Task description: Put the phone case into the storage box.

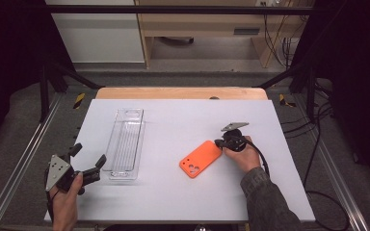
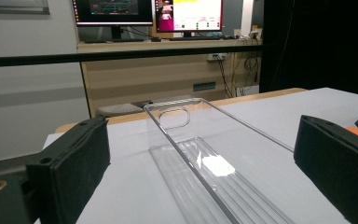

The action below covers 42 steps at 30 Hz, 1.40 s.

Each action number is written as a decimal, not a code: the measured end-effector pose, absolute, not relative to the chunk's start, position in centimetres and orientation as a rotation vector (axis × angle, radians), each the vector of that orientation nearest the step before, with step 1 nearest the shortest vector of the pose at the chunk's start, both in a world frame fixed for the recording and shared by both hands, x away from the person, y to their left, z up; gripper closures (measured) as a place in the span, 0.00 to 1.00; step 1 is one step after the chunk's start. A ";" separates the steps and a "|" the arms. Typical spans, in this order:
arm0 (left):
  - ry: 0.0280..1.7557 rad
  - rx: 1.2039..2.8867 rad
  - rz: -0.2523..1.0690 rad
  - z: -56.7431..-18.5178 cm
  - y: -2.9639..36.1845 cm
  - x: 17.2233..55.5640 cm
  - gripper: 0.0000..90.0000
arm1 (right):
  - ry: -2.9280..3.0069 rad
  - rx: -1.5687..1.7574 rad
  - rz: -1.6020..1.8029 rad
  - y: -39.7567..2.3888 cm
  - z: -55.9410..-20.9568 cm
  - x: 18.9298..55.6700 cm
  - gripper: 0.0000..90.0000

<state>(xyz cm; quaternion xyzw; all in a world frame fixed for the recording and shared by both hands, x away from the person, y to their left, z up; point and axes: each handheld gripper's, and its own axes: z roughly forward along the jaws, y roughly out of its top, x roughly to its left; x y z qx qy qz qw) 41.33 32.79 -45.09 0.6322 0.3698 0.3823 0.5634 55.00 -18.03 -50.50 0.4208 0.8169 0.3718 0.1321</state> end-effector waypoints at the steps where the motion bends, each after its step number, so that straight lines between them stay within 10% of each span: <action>1: 0.871 1.487 0.899 -45.1 32.8 41.3 0.04 | 2.381 1.209 1.080 -17.8 -50.5 54.8 1.00; 38: 0.863 1.488 0.896 -44.9 32.7 41.2 0.04 | 2.480 1.091 1.166 -12.8 -49.8 51.5 1.00; 42: 0.861 1.503 0.907 -44.6 32.7 40.9 0.04 | 2.366 1.132 1.241 -13.7 -49.0 50.9 0.83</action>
